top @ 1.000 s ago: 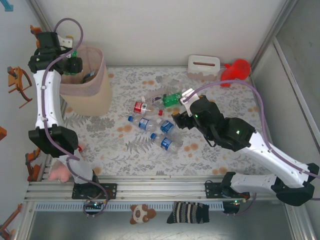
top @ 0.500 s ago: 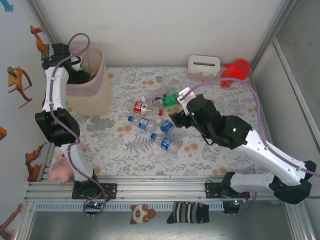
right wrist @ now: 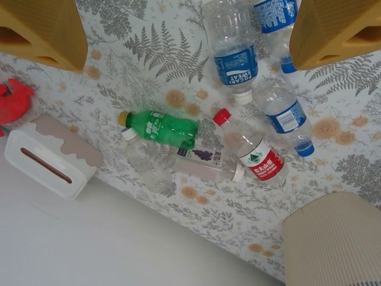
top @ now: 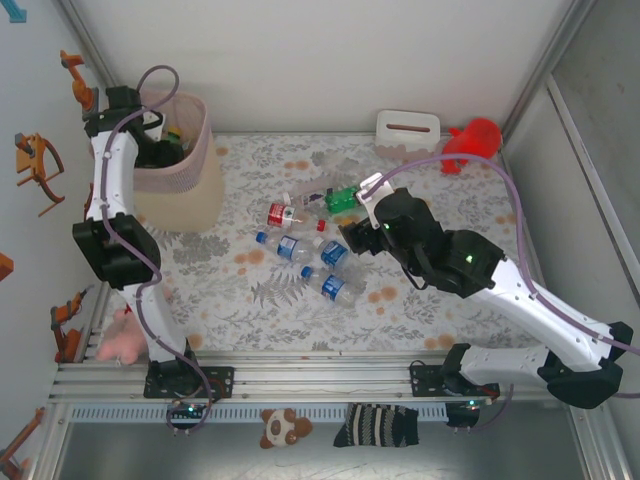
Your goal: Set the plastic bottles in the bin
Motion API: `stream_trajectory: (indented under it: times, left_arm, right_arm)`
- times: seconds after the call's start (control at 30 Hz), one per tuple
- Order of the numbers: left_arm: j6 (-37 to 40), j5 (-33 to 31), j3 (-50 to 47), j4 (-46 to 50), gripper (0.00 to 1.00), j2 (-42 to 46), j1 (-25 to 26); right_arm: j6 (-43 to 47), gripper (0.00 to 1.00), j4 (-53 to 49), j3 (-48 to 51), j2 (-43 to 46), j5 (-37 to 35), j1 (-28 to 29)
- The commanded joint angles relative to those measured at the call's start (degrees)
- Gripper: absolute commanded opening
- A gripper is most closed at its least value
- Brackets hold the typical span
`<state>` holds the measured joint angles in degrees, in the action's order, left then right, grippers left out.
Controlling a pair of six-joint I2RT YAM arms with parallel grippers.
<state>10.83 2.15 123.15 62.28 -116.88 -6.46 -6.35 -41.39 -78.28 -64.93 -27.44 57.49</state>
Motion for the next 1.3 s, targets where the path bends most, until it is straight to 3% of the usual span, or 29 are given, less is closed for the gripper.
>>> stream_trajectory:
  times: [0.0, 0.77, 1.0, 1.13, 1.27]
  left_arm:
    - [-0.7, 2.3, 1.7, 1.7, 0.72, 4.6, -0.1]
    - [-5.9, 16.7, 1.1, 0.4, 0.71, 19.3, 0.0]
    - [-10.7, 27.6, -8.4, -7.1, 0.71, 28.3, 0.2]
    - [-14.8, 32.6, -17.2, -14.0, 0.72, 34.4, 0.6]
    - [-19.2, 36.6, -27.6, -21.4, 0.72, 40.5, 1.3]
  right_arm:
    - [-2.8, 0.87, -1.0, -0.4, 0.5, 0.4, -0.4]
    - [-12.7, 0.83, -2.9, 3.3, -2.9, 5.0, -3.0]
    - [-18.7, 0.75, -4.0, 5.8, -5.9, 13.8, -6.7]
    - [-18.1, 0.73, -5.6, 7.1, -8.1, 16.2, -7.1]
    - [-15.9, 0.63, -6.9, 7.0, -13.0, 19.9, -7.0]
